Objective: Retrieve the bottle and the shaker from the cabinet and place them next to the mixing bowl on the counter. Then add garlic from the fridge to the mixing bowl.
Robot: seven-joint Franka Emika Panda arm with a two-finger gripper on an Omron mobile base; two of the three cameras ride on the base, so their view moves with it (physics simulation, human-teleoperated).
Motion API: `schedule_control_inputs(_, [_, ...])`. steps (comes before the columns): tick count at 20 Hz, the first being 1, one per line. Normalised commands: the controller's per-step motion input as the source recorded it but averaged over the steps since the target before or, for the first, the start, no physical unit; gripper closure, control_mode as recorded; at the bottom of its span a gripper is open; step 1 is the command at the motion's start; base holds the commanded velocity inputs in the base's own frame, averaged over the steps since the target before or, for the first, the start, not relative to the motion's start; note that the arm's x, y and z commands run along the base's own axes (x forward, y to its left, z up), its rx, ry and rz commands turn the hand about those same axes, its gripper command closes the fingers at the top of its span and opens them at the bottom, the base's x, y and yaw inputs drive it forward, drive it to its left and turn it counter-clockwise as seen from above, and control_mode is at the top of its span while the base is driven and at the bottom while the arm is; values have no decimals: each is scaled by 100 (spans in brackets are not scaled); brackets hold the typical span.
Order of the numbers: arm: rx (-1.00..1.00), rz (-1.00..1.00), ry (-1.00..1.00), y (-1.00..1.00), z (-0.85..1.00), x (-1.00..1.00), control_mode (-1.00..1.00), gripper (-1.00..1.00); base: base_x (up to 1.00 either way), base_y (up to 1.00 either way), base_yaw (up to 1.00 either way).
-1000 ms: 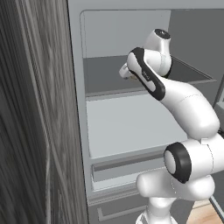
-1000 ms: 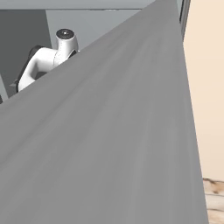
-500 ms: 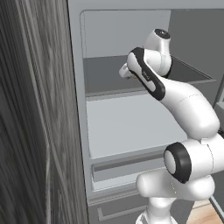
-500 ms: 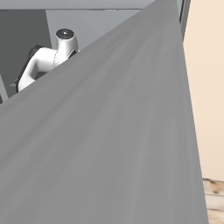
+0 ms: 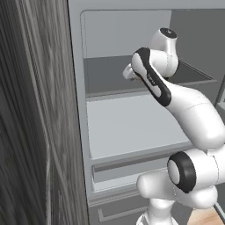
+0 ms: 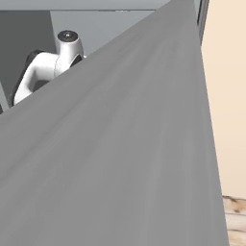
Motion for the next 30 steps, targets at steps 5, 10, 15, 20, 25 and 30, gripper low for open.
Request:
schedule_control_inputs(5, [2, -9, -5, -13, 7, -78, -100, 100, 0, 0, 0])
schedule_control_inputs(10, [2, -13, -2, -12, 18, -59, -100, 100, 0, 0, 0])
schedule_control_inputs(15, [2, -16, -1, -4, 33, -59, -100, 100, 0, 0, 0])
schedule_control_inputs(20, [0, -16, 0, 0, 47, -40, -100, 100, 0, 0, 0])
schedule_control_inputs(25, [1, -12, 0, 0, 36, -50, -100, 100, 0, 0, 0])
schedule_control_inputs(30, [6, -1, 0, -5, 3, -73, -100, 100, 0, 0, 0])
